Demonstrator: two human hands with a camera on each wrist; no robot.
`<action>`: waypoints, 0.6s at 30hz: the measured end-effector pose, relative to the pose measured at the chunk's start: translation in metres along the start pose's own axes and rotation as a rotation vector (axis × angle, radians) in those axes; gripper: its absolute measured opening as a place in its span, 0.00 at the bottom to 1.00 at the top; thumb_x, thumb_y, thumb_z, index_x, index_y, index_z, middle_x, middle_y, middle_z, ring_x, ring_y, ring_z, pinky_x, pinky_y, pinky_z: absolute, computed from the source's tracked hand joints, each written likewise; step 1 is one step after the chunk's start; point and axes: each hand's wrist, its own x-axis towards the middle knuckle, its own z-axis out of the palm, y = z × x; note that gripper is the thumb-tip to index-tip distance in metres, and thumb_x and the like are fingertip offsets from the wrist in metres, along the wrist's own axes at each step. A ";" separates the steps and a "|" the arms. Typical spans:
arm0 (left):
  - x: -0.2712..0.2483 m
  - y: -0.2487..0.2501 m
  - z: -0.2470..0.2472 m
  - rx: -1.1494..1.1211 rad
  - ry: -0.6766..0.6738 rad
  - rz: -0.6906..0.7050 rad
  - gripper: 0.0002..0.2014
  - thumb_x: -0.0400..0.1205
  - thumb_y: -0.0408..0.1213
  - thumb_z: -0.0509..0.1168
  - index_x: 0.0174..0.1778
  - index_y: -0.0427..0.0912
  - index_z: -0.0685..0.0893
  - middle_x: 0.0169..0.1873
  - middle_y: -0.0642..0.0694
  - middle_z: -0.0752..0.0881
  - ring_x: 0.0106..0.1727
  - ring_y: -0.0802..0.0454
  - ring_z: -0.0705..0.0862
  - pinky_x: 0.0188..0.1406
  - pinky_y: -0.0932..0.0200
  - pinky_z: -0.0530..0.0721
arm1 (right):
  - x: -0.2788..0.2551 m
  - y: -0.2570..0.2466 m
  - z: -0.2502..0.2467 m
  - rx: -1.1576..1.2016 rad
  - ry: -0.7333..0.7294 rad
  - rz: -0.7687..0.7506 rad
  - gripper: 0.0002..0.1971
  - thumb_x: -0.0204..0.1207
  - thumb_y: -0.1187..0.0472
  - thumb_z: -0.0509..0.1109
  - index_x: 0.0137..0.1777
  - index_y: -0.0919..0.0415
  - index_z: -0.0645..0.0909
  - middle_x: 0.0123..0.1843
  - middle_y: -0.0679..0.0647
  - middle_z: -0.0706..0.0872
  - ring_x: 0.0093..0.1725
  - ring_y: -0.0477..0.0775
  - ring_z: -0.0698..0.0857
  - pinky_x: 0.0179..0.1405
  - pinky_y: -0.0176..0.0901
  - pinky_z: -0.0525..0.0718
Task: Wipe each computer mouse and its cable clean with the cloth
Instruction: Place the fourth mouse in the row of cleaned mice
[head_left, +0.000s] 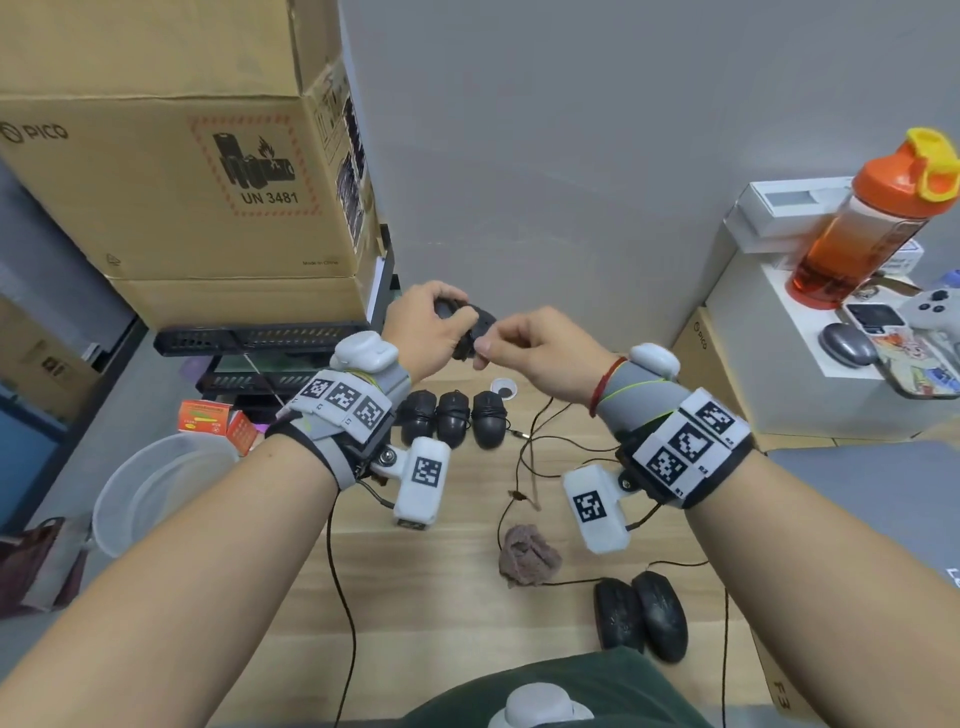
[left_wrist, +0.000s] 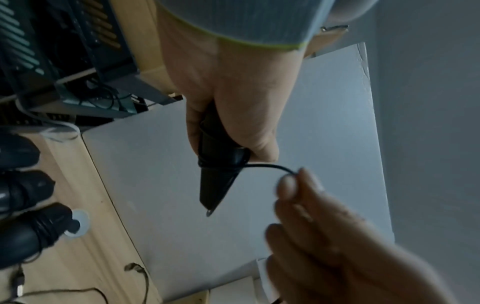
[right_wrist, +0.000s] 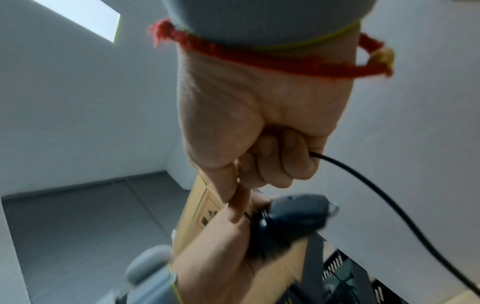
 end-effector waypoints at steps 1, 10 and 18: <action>-0.001 -0.001 0.000 0.022 -0.046 0.019 0.08 0.80 0.40 0.71 0.54 0.46 0.90 0.52 0.48 0.90 0.55 0.48 0.87 0.60 0.52 0.84 | 0.001 -0.001 -0.006 0.036 0.023 -0.017 0.12 0.83 0.53 0.68 0.40 0.53 0.88 0.27 0.51 0.79 0.29 0.45 0.72 0.34 0.39 0.71; -0.021 0.019 -0.004 -0.254 -0.379 0.070 0.27 0.82 0.67 0.55 0.49 0.50 0.91 0.39 0.43 0.94 0.45 0.51 0.92 0.51 0.52 0.90 | 0.017 0.008 -0.041 0.047 0.241 -0.020 0.12 0.81 0.54 0.71 0.35 0.50 0.85 0.31 0.52 0.80 0.34 0.46 0.72 0.39 0.42 0.71; -0.025 0.032 -0.001 -0.439 -0.391 0.053 0.22 0.79 0.31 0.77 0.68 0.39 0.80 0.52 0.48 0.86 0.48 0.62 0.87 0.48 0.66 0.86 | 0.021 0.037 -0.037 0.111 0.255 0.035 0.12 0.79 0.50 0.72 0.35 0.53 0.84 0.31 0.50 0.87 0.33 0.42 0.77 0.39 0.42 0.76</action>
